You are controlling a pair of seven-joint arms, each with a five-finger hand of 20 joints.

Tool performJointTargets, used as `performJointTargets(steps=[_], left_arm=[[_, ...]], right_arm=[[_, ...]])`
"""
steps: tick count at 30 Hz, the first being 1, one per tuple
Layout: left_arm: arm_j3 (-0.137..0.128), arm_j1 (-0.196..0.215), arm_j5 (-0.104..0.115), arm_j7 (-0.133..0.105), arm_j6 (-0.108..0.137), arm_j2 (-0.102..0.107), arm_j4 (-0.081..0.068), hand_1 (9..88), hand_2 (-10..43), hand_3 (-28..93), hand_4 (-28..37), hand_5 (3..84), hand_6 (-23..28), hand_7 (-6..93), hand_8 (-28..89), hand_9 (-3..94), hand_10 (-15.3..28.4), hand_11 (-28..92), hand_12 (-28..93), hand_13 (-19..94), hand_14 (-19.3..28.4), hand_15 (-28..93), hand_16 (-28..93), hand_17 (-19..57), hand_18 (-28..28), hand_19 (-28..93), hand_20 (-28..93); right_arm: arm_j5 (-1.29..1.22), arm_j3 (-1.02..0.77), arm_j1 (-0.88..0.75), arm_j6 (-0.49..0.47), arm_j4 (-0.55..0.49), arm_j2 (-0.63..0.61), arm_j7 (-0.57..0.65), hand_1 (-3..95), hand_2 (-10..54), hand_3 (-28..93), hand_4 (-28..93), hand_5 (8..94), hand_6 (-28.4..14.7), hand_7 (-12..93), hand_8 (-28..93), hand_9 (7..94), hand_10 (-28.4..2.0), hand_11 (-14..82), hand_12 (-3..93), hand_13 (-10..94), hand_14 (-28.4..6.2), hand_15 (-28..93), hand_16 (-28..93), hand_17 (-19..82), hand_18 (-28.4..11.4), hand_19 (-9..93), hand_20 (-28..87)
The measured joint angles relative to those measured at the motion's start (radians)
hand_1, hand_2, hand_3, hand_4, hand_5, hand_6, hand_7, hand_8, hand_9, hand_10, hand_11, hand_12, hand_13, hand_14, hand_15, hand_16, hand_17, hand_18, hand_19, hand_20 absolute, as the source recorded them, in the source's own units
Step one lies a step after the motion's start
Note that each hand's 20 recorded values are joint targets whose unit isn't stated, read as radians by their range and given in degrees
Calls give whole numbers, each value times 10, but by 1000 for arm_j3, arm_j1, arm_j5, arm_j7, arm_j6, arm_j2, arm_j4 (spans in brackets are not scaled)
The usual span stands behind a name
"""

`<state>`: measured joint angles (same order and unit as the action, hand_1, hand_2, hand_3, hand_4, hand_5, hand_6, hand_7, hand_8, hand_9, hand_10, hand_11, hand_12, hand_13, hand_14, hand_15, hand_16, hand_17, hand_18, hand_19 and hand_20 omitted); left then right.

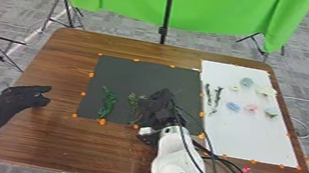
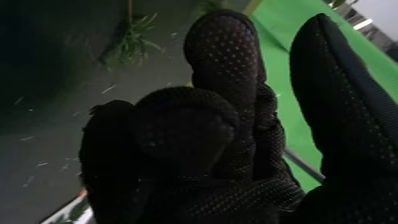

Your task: Arrange flowers

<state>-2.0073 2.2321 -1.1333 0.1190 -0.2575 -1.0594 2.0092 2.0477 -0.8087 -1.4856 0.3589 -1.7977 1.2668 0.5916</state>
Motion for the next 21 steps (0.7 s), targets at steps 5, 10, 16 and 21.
performJointTargets(steps=[5,10,16,21], left_arm=[[0,-2,0,4,-3,0,0,287,-40,625,-181,426,62,66,-42,456,151,192,141,322,195,153,41,18,151,85,175],[-2,-2,0,8,-6,0,0,287,-41,627,-181,426,62,66,-41,456,152,192,141,321,195,153,41,18,151,84,174],[-10,1,0,9,-6,-8,1,288,-41,626,-181,426,62,66,-41,457,152,191,141,322,195,152,40,17,152,85,174],[-9,-2,-1,9,-8,-12,1,288,-41,626,-182,426,62,65,-41,456,151,191,141,322,195,153,41,17,152,85,174]], right_arm=[[11,3,-4,-10,0,0,-9,432,-95,592,-88,759,-45,347,136,936,-120,358,223,937,-25,593,211,722,-96,928,356],[104,-7,-18,-6,-4,0,-21,379,-95,647,-107,760,-34,366,57,930,-115,374,233,937,-22,596,229,703,-115,932,438],[114,-15,-32,11,-78,-40,-130,286,31,656,-127,788,-17,301,-100,933,-106,446,250,937,-29,671,253,689,-156,932,591],[-109,-6,-26,-174,-219,-133,-196,257,109,633,-140,750,-6,153,-94,936,-105,467,257,937,-36,699,263,690,-172,932,635]])
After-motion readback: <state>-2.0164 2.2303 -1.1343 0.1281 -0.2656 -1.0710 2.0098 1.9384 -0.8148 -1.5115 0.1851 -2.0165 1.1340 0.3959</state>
